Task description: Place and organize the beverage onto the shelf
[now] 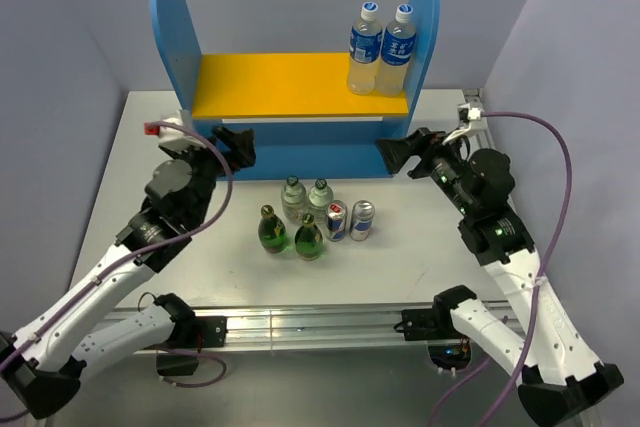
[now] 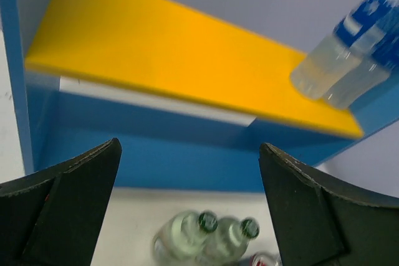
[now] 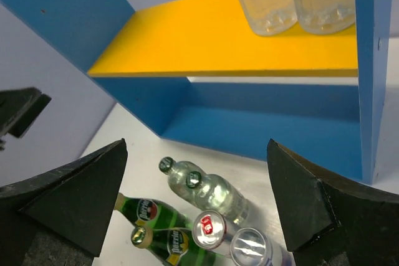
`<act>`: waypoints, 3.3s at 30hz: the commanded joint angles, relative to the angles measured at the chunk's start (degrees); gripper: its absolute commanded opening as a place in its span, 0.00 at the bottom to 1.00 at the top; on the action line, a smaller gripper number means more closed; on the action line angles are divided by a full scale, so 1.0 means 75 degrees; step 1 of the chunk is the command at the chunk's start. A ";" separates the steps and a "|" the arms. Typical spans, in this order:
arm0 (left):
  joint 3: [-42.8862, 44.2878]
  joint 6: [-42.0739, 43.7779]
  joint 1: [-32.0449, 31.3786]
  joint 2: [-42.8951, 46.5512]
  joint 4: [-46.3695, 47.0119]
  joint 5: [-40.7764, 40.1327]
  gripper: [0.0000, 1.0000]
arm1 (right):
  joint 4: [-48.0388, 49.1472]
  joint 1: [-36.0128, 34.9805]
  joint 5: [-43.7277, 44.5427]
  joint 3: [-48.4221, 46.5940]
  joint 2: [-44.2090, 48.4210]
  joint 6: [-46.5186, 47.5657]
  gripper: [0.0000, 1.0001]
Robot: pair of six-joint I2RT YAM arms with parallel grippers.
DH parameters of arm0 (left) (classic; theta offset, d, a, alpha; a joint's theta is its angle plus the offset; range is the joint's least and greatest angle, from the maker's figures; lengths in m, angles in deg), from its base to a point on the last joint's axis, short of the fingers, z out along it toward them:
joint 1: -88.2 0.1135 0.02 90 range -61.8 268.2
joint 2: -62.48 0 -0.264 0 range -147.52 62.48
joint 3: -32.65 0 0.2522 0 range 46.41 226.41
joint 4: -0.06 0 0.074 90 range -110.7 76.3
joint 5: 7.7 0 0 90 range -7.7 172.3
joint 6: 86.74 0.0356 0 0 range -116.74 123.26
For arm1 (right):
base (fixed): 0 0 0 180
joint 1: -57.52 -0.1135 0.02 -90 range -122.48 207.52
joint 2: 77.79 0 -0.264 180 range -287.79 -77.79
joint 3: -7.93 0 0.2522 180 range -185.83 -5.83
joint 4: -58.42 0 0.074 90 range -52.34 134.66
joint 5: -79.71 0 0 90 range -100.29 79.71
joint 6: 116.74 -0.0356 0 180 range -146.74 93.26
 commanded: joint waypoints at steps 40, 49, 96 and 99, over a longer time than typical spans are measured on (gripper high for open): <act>-0.3112 -0.1903 -0.4733 -0.1915 0.0145 -0.3669 0.99 | -0.0728 -0.3446 0.5063 0.1660 0.0472 0.0437 0.96; -0.3135 -0.1094 -0.3631 -0.2725 0.1517 -0.2979 0.99 | -0.0717 -0.3457 0.5063 0.1754 0.0508 0.0437 0.96; 0.0542 -0.0323 -0.3748 -0.1788 -0.2070 -0.3871 0.00 | -0.0330 -0.3446 0.5110 0.2211 0.0566 0.0461 0.95; 0.1608 0.0791 -0.2977 -0.2103 -0.1847 -0.3074 0.00 | -0.0237 -0.3446 0.5110 0.2269 0.0578 0.0472 0.95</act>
